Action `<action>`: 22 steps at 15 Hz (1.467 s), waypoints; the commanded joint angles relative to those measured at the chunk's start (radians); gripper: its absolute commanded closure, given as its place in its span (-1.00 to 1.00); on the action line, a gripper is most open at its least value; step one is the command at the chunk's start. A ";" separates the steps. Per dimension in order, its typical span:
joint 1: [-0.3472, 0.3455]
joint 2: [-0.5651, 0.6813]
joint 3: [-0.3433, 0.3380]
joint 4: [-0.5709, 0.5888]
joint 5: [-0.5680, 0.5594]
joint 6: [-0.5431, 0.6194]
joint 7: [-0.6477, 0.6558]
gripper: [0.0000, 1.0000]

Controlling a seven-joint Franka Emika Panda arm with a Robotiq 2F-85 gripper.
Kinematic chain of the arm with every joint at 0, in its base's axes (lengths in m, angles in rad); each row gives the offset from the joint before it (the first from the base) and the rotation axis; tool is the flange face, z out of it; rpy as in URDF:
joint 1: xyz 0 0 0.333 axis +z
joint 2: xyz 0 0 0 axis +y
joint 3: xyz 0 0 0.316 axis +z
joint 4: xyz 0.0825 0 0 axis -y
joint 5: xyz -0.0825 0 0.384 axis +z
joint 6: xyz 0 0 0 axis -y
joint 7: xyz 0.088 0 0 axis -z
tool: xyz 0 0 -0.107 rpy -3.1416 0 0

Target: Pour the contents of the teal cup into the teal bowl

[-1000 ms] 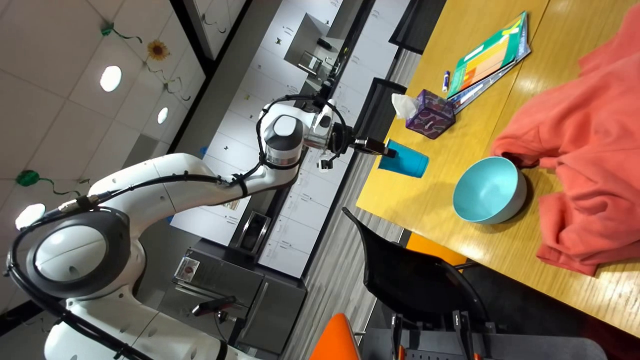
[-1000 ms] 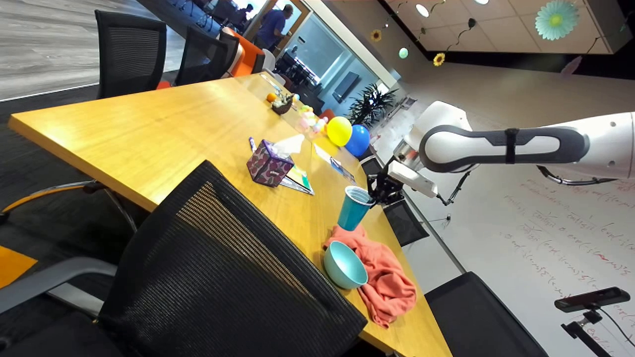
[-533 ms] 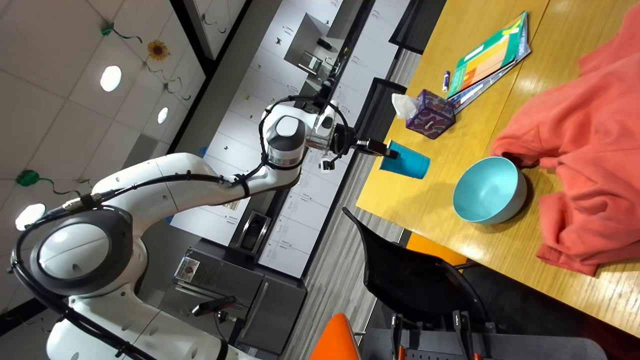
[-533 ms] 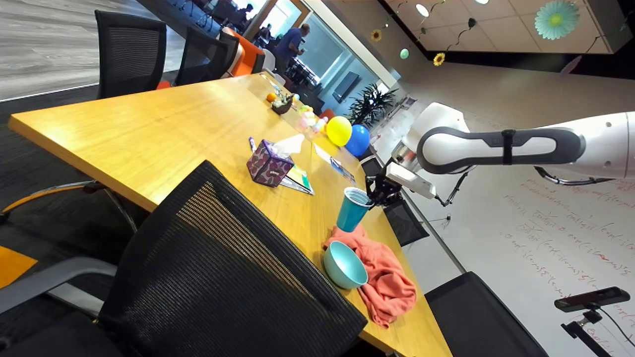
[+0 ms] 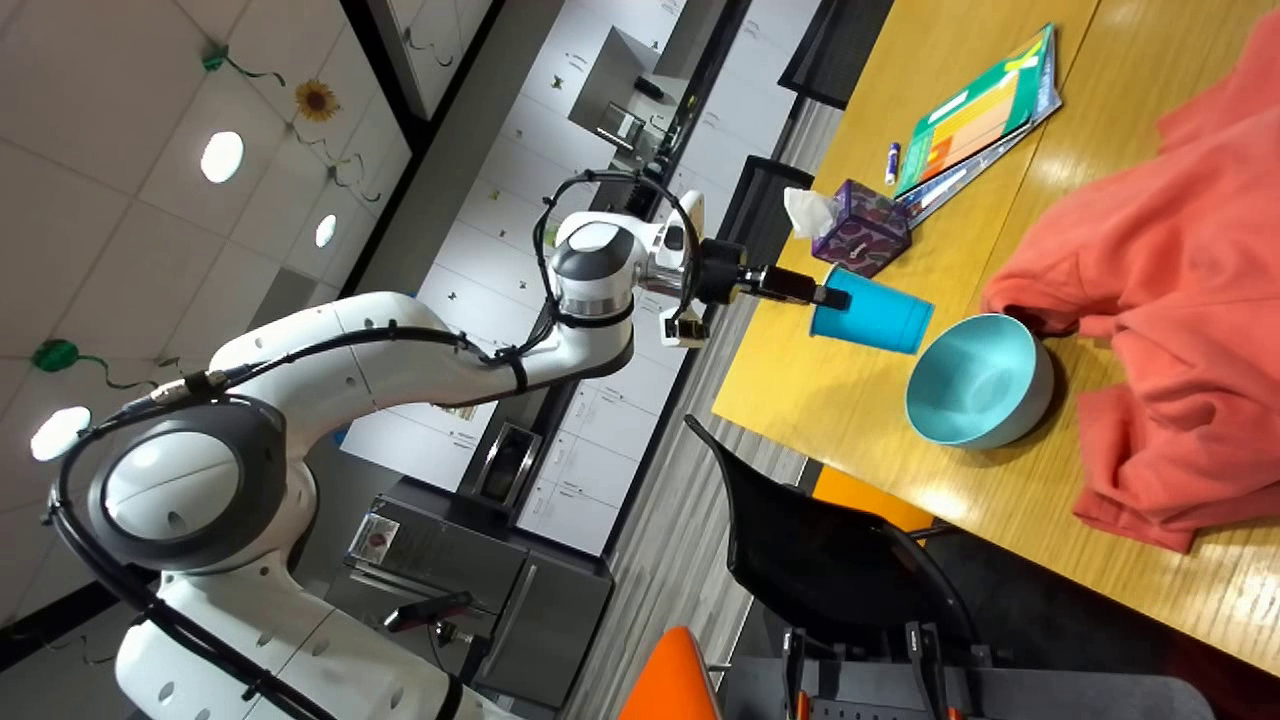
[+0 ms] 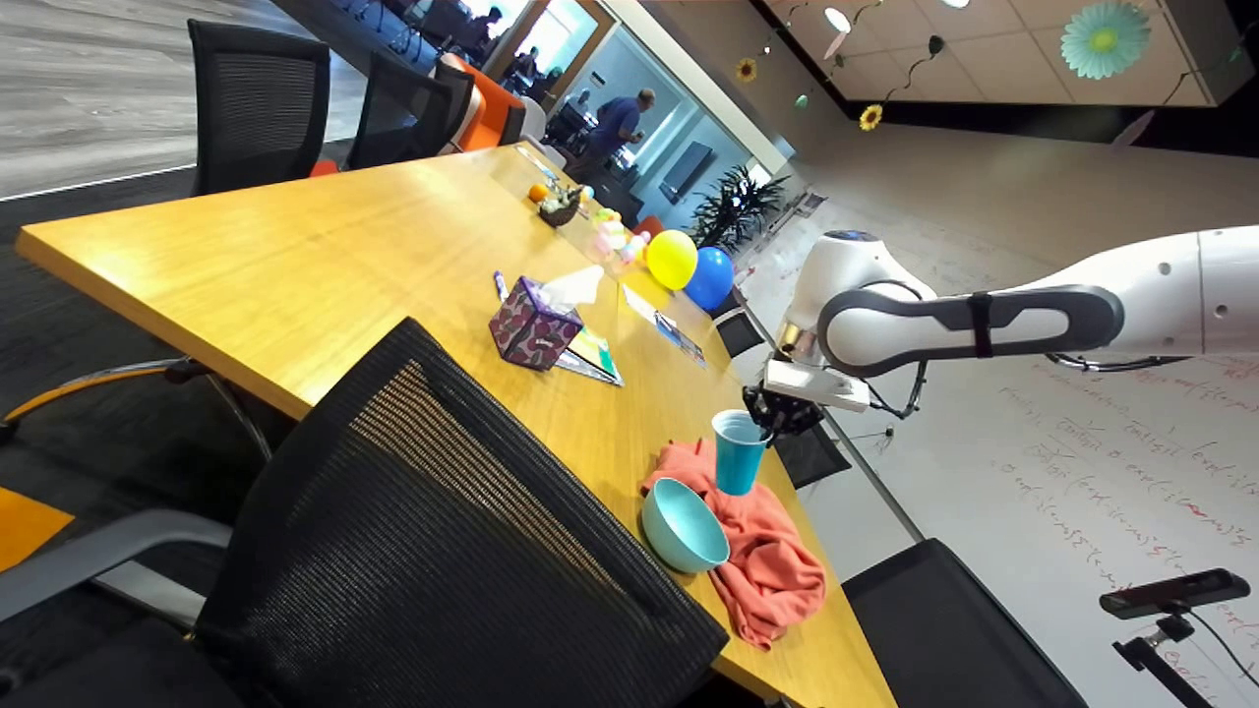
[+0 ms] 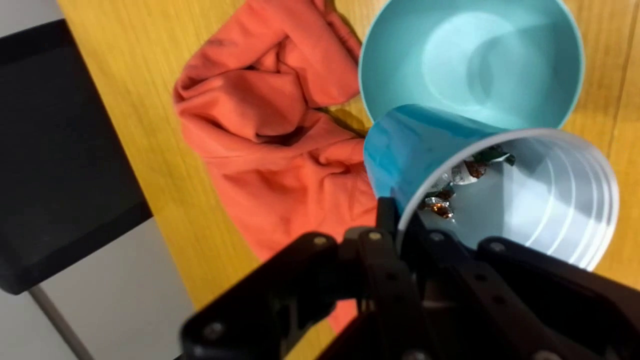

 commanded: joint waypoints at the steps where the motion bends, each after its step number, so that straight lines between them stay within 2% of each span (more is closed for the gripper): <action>1: 0.008 0.056 0.005 0.065 -0.095 -0.174 0.060 0.98; 6: 0.033 0.155 0.030 0.131 -0.222 -0.399 0.085 0.98; 9: 0.047 0.235 0.051 0.183 -0.277 -0.474 0.114 0.98; 11: 0.050 0.287 0.063 0.217 -0.297 -0.497 0.131 0.98; 12: 0.027 0.230 0.072 0.159 -0.277 -0.445 0.111 0.98; 13: 0.029 0.250 0.074 0.168 -0.279 -0.446 0.112 0.90; 19: 0.025 0.253 0.074 0.169 -0.279 -0.446 0.112 0.90; 20: 0.025 0.253 0.074 0.169 -0.279 -0.446 0.112 0.98; 22: 0.029 0.265 0.073 0.172 -0.282 -0.454 0.119 0.98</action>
